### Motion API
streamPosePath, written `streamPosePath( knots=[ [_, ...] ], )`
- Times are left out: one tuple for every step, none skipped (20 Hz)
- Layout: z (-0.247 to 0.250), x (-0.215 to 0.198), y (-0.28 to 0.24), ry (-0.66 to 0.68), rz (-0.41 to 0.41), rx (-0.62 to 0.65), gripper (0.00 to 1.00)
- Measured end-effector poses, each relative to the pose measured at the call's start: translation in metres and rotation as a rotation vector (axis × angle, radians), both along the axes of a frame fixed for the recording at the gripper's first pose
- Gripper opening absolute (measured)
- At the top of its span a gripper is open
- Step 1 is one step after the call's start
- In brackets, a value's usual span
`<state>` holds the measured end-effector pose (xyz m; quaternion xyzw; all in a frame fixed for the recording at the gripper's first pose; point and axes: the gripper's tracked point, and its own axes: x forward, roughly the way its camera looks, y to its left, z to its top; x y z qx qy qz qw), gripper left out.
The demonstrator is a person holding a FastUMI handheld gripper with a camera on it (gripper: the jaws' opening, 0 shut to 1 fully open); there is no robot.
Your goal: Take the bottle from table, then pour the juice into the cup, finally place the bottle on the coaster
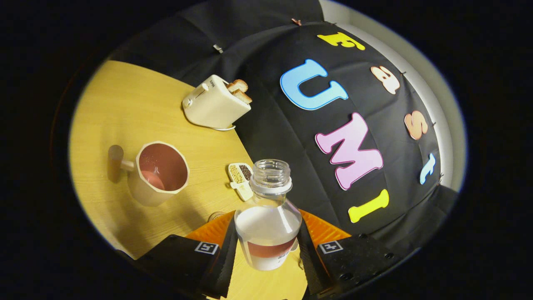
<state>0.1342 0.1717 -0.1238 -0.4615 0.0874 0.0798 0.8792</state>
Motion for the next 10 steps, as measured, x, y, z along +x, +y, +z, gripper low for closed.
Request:
streamPosePath(
  knots=[
    [-0.002,0.002,0.002,0.001,0.002,-0.02,0.72],
    [-0.005,0.004,0.005,0.001,0.007,-0.038,0.72],
    [-0.008,0.006,0.009,0.002,0.017,-0.058,0.72],
    [-0.009,0.008,0.013,-0.002,0.032,-0.084,0.72],
    [-0.01,0.008,0.017,-0.008,0.049,-0.114,0.72],
    [-0.011,0.009,0.021,-0.013,0.068,-0.146,0.72],
    [-0.013,0.011,0.024,-0.017,0.087,-0.174,0.72],
    [-0.017,0.012,0.027,-0.015,0.105,-0.2,0.72],
    [-0.02,0.012,0.029,-0.013,0.119,-0.226,0.72],
    [-0.022,0.012,0.03,-0.012,0.129,-0.249,0.72]
  ],
)
